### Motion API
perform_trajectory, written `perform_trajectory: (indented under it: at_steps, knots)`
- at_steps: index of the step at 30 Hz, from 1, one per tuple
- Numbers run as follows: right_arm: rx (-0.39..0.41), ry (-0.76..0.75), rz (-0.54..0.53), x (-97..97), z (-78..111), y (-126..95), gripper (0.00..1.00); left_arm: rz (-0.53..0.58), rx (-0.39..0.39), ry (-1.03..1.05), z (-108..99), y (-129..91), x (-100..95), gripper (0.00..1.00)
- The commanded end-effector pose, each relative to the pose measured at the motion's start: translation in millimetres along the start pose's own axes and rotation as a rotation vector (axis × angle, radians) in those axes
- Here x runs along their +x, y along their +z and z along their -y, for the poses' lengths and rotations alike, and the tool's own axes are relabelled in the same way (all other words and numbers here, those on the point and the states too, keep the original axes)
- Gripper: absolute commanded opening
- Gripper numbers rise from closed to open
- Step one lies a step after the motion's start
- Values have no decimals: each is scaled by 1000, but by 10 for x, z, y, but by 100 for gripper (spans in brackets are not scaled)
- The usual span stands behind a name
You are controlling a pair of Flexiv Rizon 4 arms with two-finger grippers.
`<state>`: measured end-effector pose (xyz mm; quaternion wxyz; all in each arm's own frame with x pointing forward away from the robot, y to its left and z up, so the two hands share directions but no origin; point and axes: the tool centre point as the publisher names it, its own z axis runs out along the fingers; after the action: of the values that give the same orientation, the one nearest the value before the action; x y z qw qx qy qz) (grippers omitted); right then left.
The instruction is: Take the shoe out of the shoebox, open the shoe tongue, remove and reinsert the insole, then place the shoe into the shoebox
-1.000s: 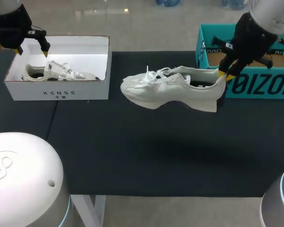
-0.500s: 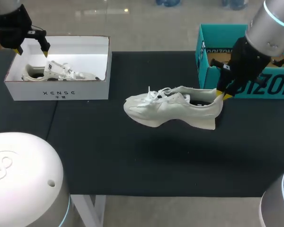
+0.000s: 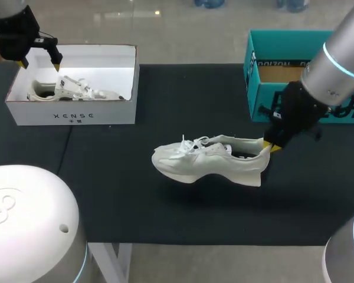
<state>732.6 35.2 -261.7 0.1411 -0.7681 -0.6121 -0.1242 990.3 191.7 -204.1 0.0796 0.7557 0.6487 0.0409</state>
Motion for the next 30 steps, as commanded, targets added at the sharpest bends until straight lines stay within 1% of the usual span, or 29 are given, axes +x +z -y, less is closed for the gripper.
perform_trajectory:
  at_steps: [1, 9, 11, 17, 20, 26, 30]
  knots:
    - [10, -9, -48, -35, -9, 186, 0, -2, 0, 1, -1, 0, 2, 100]
    - [26, -23, -44, -93, -15, 369, 0, -2, 0, 1, -1, 0, 2, 100]
    - [33, -19, -27, -110, -10, 424, 0, -2, 0, 1, -1, 0, 2, 100]
    - [24, -10, -29, -165, 3, 553, 0, -2, 0, 1, -1, 0, 2, 100]
    - [23, -17, -37, -185, -26, 603, 0, -2, 0, 1, -1, 0, 2, 100]
    - [21, -25, -16, -270, -81, 730, 0, -2, 0, 1, -1, 0, 2, 100]
    - [19, -35, -2, -286, -89, 743, 0, -2, 0, 1, -1, 0, 2, 100]
